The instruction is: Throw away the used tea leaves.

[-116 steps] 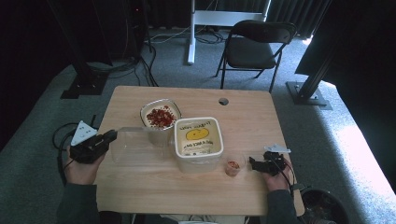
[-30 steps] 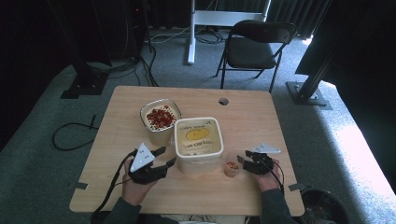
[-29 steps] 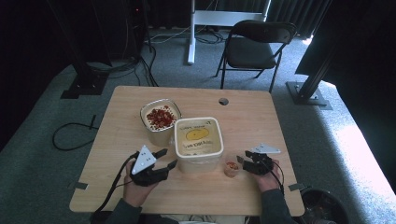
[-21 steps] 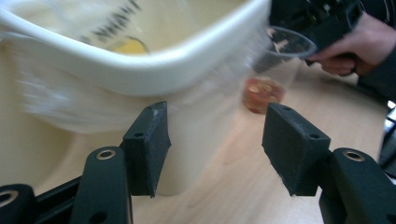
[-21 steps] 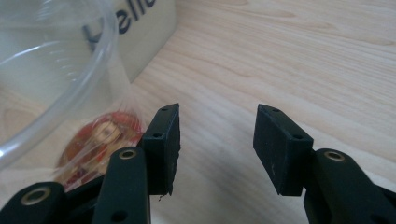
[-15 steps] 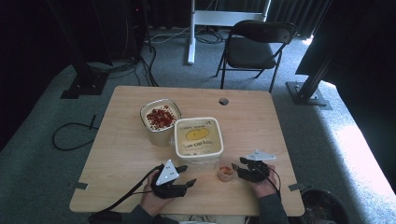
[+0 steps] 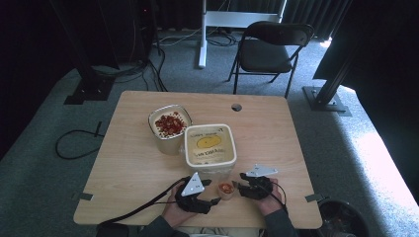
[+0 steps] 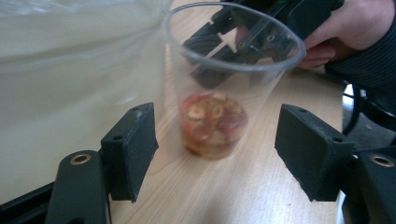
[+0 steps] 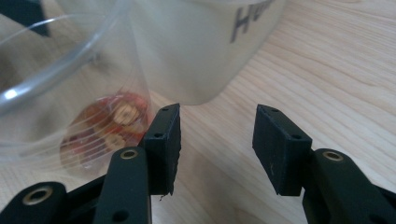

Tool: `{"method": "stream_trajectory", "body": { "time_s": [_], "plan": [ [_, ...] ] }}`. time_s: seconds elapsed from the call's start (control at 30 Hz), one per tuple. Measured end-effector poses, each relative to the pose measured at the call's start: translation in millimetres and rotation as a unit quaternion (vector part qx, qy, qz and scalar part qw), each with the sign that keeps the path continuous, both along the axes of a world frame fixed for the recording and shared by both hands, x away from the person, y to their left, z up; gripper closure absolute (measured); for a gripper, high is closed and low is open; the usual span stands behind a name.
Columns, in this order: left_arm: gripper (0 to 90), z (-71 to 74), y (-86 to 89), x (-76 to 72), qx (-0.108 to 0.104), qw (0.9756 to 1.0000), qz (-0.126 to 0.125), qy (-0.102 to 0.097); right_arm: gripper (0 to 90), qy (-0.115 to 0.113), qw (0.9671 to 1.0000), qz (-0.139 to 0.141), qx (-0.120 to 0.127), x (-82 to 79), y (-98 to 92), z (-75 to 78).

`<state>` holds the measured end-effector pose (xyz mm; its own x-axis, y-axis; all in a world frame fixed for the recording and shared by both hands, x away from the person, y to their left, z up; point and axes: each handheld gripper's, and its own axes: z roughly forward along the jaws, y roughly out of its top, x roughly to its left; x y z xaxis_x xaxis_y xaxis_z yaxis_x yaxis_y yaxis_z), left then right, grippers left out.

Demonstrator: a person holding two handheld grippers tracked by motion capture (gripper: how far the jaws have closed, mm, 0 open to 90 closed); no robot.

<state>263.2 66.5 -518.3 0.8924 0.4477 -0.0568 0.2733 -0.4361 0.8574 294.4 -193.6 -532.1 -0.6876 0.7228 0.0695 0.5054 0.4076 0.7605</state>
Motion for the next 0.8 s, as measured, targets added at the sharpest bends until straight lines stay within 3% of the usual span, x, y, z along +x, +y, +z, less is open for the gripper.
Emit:
{"method": "stream_trajectory", "body": {
  "time_s": [0.3, 0.5, 0.8],
  "plan": [
    [20.6, -1.4, -5.8, 1.9, -0.03, 0.9993, -0.023, -0.007, 51.8, 0.003, 0.9997, 0.026, 0.001, -4.8, 15.3, -3.0],
    [18.1, -8.0, -10.5, 3.6, -0.048, 0.9983, -0.022, -0.023, 51.6, 0.006, 0.9993, 0.037, -0.004, -6.8, 21.8, -4.5],
    [29.2, -9.8, -11.4, -0.1, -0.048, 0.9978, -0.003, -0.046, 47.9, 0.002, 0.9995, 0.031, -0.007, -6.2, 16.3, -3.1]
  ]
}}
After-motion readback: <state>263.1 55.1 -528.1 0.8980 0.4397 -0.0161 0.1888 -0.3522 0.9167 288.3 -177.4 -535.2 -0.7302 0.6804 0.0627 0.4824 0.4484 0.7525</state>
